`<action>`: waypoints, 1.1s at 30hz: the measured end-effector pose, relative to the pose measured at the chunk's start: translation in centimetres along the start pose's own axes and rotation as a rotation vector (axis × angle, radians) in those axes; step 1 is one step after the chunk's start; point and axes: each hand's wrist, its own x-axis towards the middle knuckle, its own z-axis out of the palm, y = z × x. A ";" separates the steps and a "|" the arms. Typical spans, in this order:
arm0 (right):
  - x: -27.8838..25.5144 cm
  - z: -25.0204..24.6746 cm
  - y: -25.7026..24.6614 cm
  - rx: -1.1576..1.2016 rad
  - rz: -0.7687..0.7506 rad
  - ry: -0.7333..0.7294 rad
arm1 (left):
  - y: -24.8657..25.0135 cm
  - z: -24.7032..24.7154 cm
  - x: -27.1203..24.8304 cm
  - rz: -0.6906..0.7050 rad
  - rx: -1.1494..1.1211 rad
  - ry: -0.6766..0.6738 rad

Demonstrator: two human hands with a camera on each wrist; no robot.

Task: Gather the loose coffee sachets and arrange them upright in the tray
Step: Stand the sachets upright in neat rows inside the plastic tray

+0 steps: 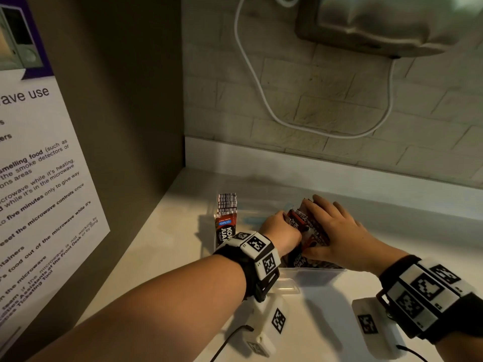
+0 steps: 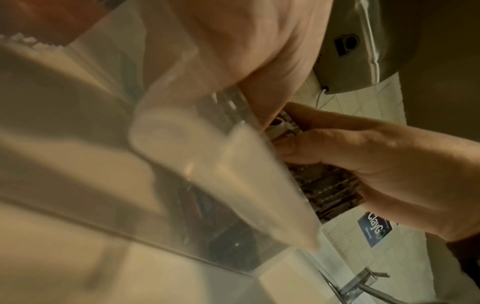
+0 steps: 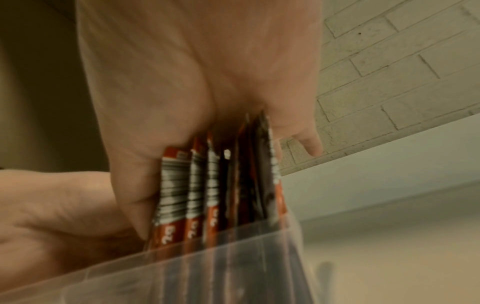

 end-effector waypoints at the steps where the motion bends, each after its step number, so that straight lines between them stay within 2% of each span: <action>1: 0.0 0.1 0.0 -0.006 0.002 0.008 | 0.0 0.0 0.1 -0.003 -0.012 -0.004; 5: 0.0 0.2 -0.5 -0.007 0.036 0.031 | 0.0 0.2 0.2 0.006 -0.019 -0.041; 10: 0.1 0.2 -1.1 -0.043 0.080 0.049 | -0.2 0.3 0.5 -0.011 -0.066 0.010; 15: -0.1 0.5 -0.9 -0.045 0.078 0.042 | -0.4 0.0 0.8 -0.033 -0.125 0.052; 21: -0.1 0.5 -1.0 -0.043 0.071 0.051 | -0.7 0.1 1.0 -0.036 -0.159 -0.013; 31: -0.2 0.4 -1.0 -0.044 0.081 0.037 | -1.1 0.1 1.5 -0.007 -0.219 0.000; 33: -0.2 0.4 -1.0 -0.045 0.084 0.036 | -1.0 0.1 1.5 -0.004 -0.215 0.035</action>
